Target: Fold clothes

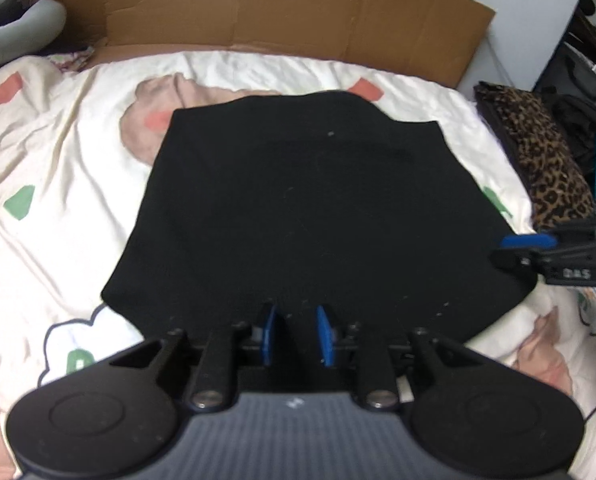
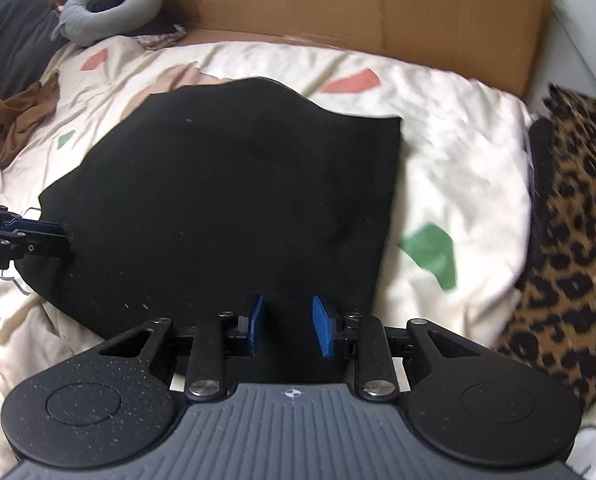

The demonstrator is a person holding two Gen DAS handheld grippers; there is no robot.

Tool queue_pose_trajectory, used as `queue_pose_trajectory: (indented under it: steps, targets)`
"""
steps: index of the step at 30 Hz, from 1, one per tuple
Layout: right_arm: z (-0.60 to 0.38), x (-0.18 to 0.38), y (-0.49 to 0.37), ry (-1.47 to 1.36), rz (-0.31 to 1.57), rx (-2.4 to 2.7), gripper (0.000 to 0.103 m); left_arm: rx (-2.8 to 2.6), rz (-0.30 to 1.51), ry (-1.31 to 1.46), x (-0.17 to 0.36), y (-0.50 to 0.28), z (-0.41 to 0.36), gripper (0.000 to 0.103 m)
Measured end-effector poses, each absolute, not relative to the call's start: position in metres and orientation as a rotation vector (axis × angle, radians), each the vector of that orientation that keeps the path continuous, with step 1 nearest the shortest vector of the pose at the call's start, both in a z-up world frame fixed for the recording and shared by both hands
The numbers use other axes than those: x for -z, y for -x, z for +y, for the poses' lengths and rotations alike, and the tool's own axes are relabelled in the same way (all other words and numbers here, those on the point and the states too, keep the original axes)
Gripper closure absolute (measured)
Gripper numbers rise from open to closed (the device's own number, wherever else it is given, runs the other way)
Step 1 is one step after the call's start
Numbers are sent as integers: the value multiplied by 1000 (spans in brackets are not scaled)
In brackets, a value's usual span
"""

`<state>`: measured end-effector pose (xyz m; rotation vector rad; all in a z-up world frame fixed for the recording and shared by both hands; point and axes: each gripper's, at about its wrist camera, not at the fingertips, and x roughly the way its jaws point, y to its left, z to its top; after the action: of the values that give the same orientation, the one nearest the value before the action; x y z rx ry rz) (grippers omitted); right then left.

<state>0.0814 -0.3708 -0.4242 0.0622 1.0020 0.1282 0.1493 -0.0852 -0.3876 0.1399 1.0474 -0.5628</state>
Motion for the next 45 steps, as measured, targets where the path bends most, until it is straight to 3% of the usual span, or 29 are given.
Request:
queue_pose_trajectory:
  steps: [14, 29, 45]
  targets:
    - [-373, 411, -58, -63, 987, -157, 70, 460, 1053, -71, 371, -132, -64, 78]
    - [-310, 425, -64, -7, 1050, -308, 70, 610, 1015, -143, 390, -109, -112, 77]
    - [-379, 421, -52, -122, 1112, -166, 71, 449, 1086, -136, 385, -119, -49, 78]
